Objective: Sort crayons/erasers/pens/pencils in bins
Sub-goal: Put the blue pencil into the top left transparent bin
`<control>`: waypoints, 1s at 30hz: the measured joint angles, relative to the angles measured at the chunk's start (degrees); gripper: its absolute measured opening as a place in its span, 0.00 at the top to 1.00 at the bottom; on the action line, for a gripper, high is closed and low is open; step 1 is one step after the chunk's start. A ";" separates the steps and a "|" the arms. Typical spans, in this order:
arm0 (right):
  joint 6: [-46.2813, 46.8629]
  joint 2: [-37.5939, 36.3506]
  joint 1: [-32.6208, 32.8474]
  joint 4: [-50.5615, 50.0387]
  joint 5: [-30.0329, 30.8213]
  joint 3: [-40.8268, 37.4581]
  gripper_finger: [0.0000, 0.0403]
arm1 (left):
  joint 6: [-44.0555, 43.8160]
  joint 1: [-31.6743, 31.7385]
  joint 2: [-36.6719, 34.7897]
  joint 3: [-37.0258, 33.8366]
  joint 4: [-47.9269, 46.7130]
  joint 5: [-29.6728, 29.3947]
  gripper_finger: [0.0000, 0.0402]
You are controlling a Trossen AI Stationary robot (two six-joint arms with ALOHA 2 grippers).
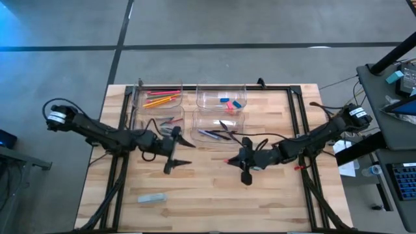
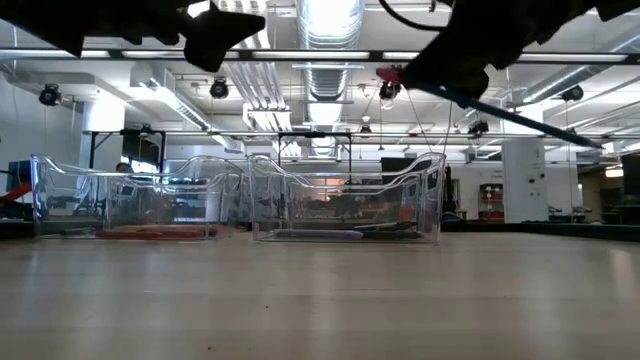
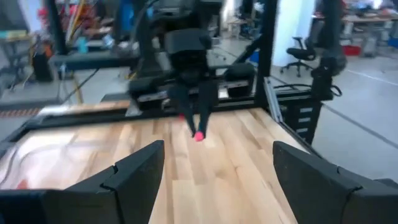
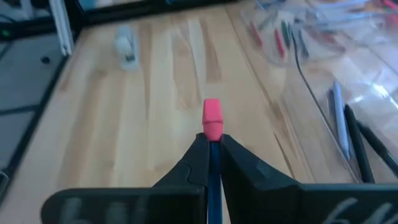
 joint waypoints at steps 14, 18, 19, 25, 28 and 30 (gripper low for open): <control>-1.71 0.00 0.00 5.95 -0.43 0.94 0.96 | 10.77 -1.81 21.54 14.67 3.15 -0.12 0.30; -1.71 0.00 0.00 5.94 -0.54 0.94 0.96 | 10.93 -1.75 26.41 18.70 2.92 -0.27 0.30; -1.71 0.00 0.00 5.93 -0.54 0.94 0.96 | 10.96 -1.72 27.37 19.55 3.12 -0.61 0.30; -1.71 0.00 0.00 5.94 -0.56 0.94 0.96 | 10.96 -1.65 30.32 21.84 3.08 -3.69 0.30; -1.71 0.00 0.00 5.97 -0.56 0.94 0.96 | 10.98 -1.65 30.80 22.16 3.11 -4.49 0.30; -1.71 0.00 0.00 6.26 -0.57 0.94 0.96 | 11.62 -1.67 30.80 22.16 3.15 -5.25 0.30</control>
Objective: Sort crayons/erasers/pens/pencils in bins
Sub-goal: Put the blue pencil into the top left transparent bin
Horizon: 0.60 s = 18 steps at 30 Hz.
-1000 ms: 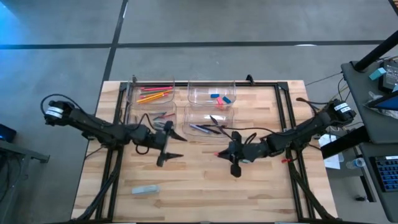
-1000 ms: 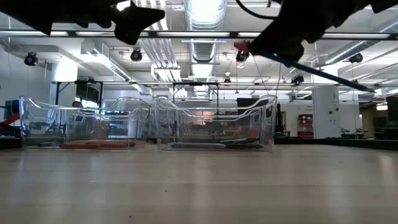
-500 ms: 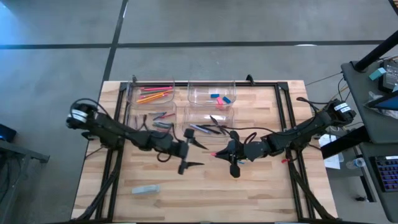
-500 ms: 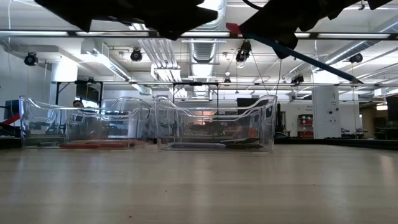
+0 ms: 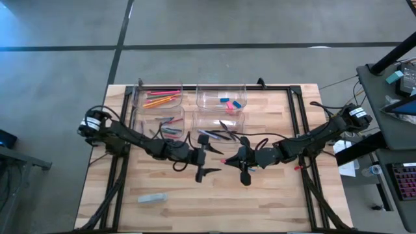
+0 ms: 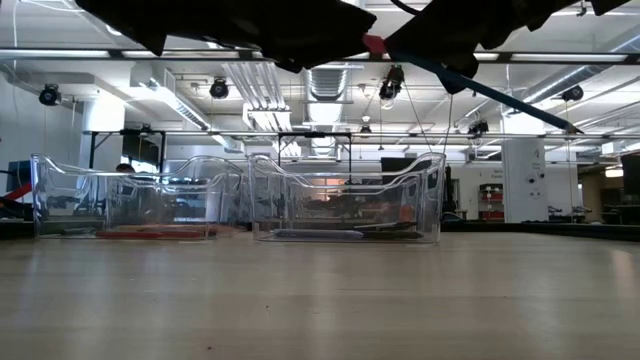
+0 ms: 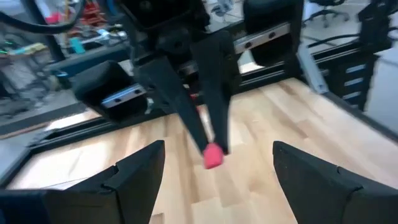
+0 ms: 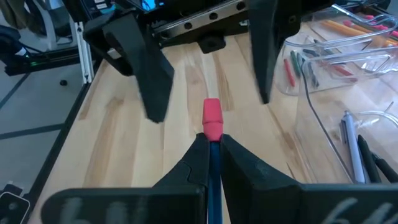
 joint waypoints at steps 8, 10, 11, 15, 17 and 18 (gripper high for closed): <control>-0.01 0.00 -0.09 0.08 0.01 0.00 0.96 | 0.78 0.02 0.94 0.00 0.09 -3.49 0.45; 0.00 0.00 -0.11 0.08 0.01 0.00 0.96 | 0.77 0.02 1.01 0.00 0.09 -3.46 0.50; 0.00 0.00 -0.11 0.09 0.01 0.00 0.96 | 0.76 0.00 1.01 0.00 0.12 -3.44 0.52; -0.02 0.00 -0.11 0.08 0.01 0.00 0.96 | 0.76 0.02 1.01 0.02 0.50 -3.44 0.58; -0.02 0.00 -0.11 0.10 0.01 0.00 0.96 | 0.68 0.02 1.01 0.02 0.52 -3.42 0.60; -0.02 0.00 -0.13 0.12 0.01 0.00 0.96 | 0.66 0.02 1.01 0.02 0.52 -3.42 0.61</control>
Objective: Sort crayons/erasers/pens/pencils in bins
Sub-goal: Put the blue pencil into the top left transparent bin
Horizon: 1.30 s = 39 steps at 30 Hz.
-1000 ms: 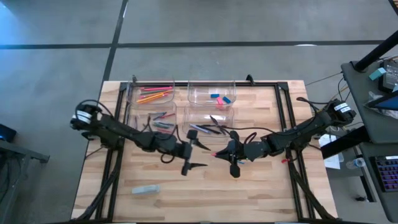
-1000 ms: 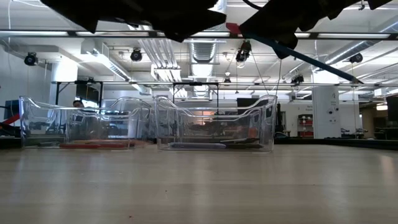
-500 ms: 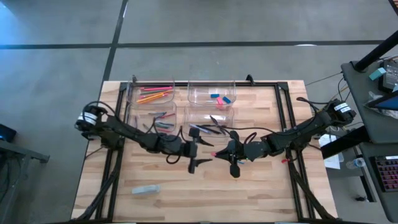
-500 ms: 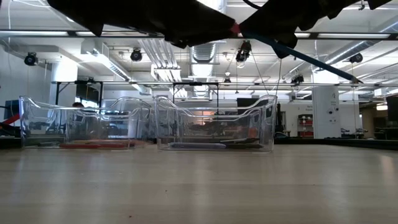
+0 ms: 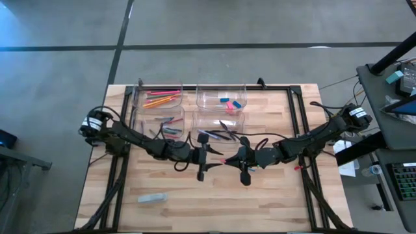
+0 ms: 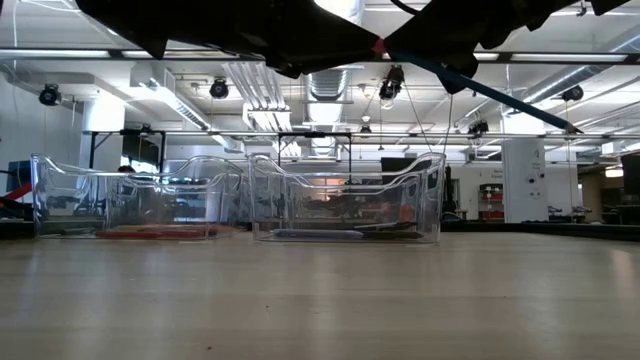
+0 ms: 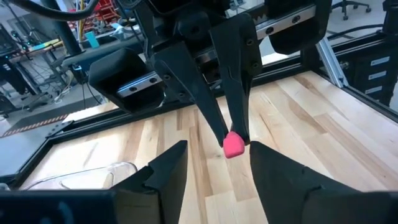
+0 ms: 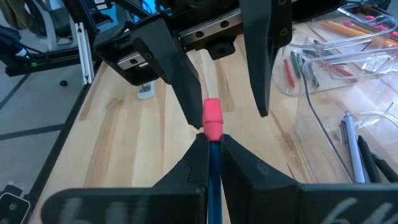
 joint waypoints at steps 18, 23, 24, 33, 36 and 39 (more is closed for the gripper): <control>-0.46 0.00 -2.25 2.71 -1.49 0.00 0.96 | -0.01 -0.02 0.00 0.01 0.74 0.11 0.61; -0.45 0.00 -2.25 2.54 -1.53 0.00 0.96 | 0.01 -0.02 0.00 0.02 0.77 0.17 0.61; -0.46 0.00 -2.25 2.49 -1.53 0.00 0.96 | 0.01 -0.02 0.00 0.02 0.79 0.17 0.61; -0.44 0.00 -2.25 2.49 -1.55 0.00 0.96 | 0.06 -0.02 0.00 0.02 0.92 0.17 0.71; -0.44 0.00 -2.25 2.47 -1.57 0.00 0.96 | 0.06 -0.02 0.00 0.02 0.92 0.17 0.78; -0.44 0.00 -2.24 2.31 -1.62 0.00 0.96 | 0.08 -0.02 0.00 0.00 0.87 0.16 0.86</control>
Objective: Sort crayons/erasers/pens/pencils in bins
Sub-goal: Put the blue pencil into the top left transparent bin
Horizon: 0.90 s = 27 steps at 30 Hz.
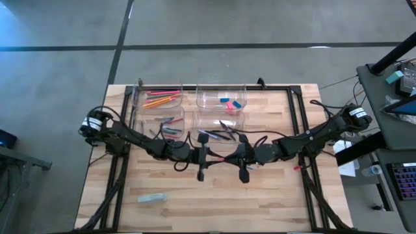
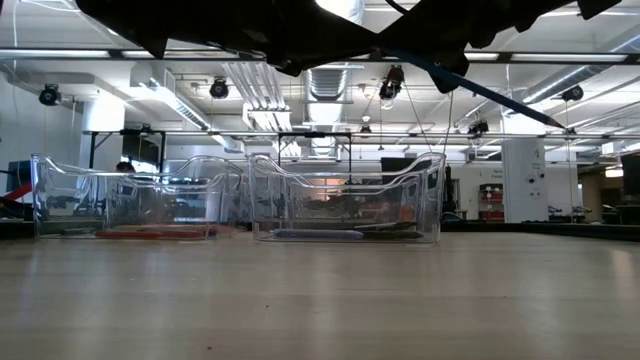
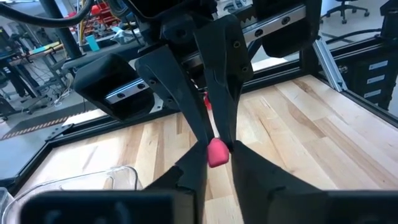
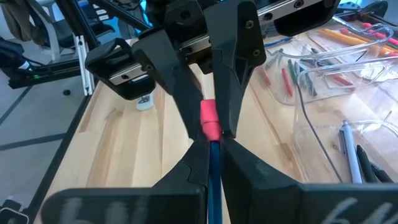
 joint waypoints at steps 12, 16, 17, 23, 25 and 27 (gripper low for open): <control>-0.32 0.00 0.02 -0.01 0.79 -0.04 0.82 | 1.04 -0.02 -0.06 0.00 -0.30 0.15 0.97; -1.40 0.04 0.01 -0.26 0.92 0.18 0.66 | 1.03 -0.09 -0.14 0.04 -1.25 0.46 0.97; -1.49 0.04 0.01 -0.45 0.99 0.37 0.61 | 1.04 -0.09 -0.23 0.02 -1.41 0.51 0.97; -1.44 -2.84 0.10 -5.18 0.47 4.10 0.38 | 1.08 0.08 -1.97 -0.40 -5.72 -0.82 0.97; -1.45 -3.75 0.54 -9.31 0.33 6.01 0.33 | 1.09 0.07 -3.94 -0.41 -7.91 -1.53 0.97; -1.42 -4.63 1.14 -14.03 0.37 8.17 0.29 | 1.05 0.01 -6.05 -0.38 -10.65 -3.07 0.97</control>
